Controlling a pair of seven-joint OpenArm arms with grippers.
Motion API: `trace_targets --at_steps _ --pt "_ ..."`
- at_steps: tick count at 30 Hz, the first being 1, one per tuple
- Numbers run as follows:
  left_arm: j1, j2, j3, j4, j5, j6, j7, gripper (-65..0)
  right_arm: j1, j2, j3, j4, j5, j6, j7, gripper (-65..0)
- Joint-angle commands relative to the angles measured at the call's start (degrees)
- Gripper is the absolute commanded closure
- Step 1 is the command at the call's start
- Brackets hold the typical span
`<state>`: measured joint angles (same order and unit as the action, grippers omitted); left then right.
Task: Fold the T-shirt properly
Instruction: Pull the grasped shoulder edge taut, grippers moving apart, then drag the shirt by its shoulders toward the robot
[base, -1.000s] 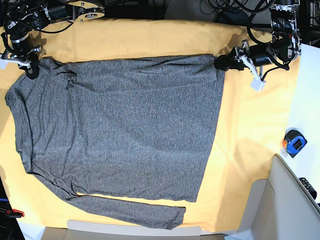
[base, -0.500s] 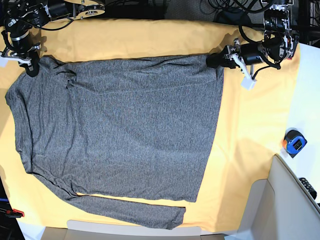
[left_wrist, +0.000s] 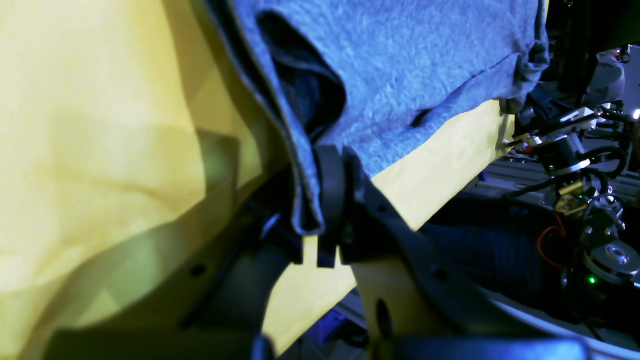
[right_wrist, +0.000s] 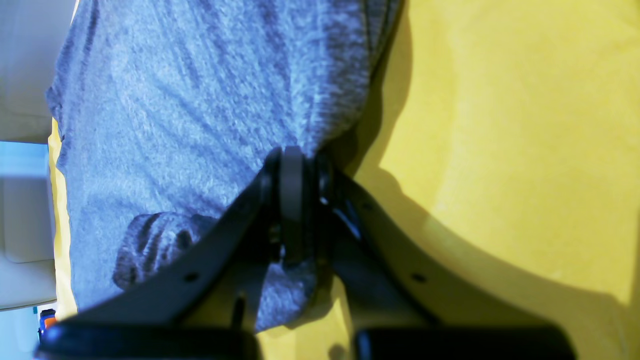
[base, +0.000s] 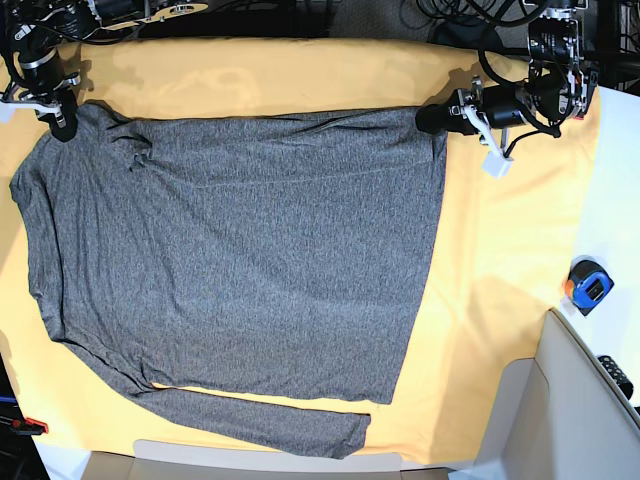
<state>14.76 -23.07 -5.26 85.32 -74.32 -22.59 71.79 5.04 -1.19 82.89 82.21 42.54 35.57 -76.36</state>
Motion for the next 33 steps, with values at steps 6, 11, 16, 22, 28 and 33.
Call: trace_targets --at_steps 6,11,16,22,28,33 --pt "0.0 -1.4 -0.8 0.9 -0.9 -2.6 0.2 0.0 -2.7 2.3 0.8 -0.2 -5.7 -2.6 -1.8 0.0" --pt "2.2 -2.3 -4.9 2.2 -1.1 -2.7 0.6 0.0 -3.6 3.6 0.8 -0.1 -5.7 -2.6 -1.8 0.0" --pt "5.3 -2.3 -8.7 6.9 -1.0 -2.7 2.2 0.0 -4.8 4.8 0.8 -0.1 -5.5 -2.6 -1.8 0.0" --pt "9.3 -2.3 -11.8 8.3 -1.1 -2.7 3.0 0.0 -7.7 5.0 0.8 -0.1 -5.5 -2.6 -1.8 0.0" --pt "12.8 -2.3 -14.2 8.3 -1.1 -2.8 2.9 0.0 -10.2 5.2 0.8 -0.1 -5.5 -2.6 -1.8 0.0" --pt "15.2 -2.1 -14.4 8.8 -1.1 -2.8 2.8 0.0 -12.0 5.2 0.8 -0.1 -5.4 -2.6 -1.8 0.0"
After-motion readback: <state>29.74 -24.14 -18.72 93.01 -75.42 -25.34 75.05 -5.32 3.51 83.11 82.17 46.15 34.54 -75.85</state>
